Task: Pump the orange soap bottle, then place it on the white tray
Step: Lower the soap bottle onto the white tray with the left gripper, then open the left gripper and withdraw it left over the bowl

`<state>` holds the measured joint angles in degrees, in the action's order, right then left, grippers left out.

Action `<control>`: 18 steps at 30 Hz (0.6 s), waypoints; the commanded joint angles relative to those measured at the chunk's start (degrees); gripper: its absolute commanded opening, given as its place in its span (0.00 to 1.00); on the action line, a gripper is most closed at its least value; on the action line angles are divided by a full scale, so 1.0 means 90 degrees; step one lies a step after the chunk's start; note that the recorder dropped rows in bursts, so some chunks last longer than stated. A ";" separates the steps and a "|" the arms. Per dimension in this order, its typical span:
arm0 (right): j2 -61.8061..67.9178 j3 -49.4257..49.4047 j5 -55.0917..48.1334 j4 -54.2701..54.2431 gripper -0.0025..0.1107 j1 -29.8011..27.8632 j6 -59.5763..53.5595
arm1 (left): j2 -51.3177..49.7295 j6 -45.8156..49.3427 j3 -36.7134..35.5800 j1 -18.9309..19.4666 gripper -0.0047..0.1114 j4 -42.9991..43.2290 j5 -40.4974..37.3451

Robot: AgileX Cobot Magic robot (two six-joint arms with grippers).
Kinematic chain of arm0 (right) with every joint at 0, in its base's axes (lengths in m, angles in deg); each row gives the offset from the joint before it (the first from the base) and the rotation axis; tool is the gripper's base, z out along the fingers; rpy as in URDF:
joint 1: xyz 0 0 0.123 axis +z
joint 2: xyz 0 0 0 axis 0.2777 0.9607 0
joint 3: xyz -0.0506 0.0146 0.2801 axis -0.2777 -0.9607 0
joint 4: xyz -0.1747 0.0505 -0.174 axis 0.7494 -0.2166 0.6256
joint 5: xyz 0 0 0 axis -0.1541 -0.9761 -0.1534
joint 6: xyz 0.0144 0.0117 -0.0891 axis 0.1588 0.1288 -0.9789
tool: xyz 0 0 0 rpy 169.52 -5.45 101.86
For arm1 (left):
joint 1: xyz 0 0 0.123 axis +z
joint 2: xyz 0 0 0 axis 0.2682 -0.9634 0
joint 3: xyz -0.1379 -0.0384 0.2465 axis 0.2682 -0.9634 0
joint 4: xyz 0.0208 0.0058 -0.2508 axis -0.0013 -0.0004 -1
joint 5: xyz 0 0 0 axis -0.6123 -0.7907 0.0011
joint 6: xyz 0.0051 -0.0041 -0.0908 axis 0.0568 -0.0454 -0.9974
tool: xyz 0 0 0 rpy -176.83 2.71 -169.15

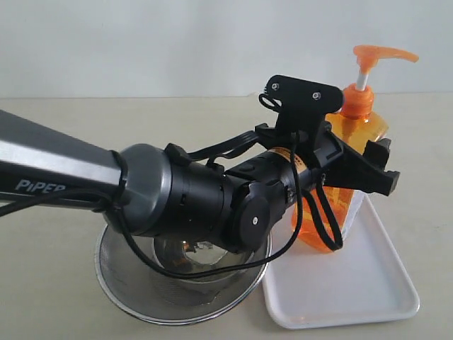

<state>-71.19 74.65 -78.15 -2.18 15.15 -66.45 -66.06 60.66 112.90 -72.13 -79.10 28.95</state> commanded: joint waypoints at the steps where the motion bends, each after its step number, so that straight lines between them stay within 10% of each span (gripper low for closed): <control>1: -0.0041 0.0006 0.0051 0.0044 0.02 -0.0021 0.0000 | 0.0163 -0.0012 0.0042 -0.0013 0.72 -0.0011 -0.0146; 18: -0.0041 0.0006 0.0051 0.0044 0.02 -0.0021 0.0000 | 0.1137 0.0026 0.0042 0.0067 0.72 -0.0039 -0.2508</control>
<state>-71.19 74.65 -78.15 -2.18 15.15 -66.45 -58.27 60.66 112.90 -72.01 -79.20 11.55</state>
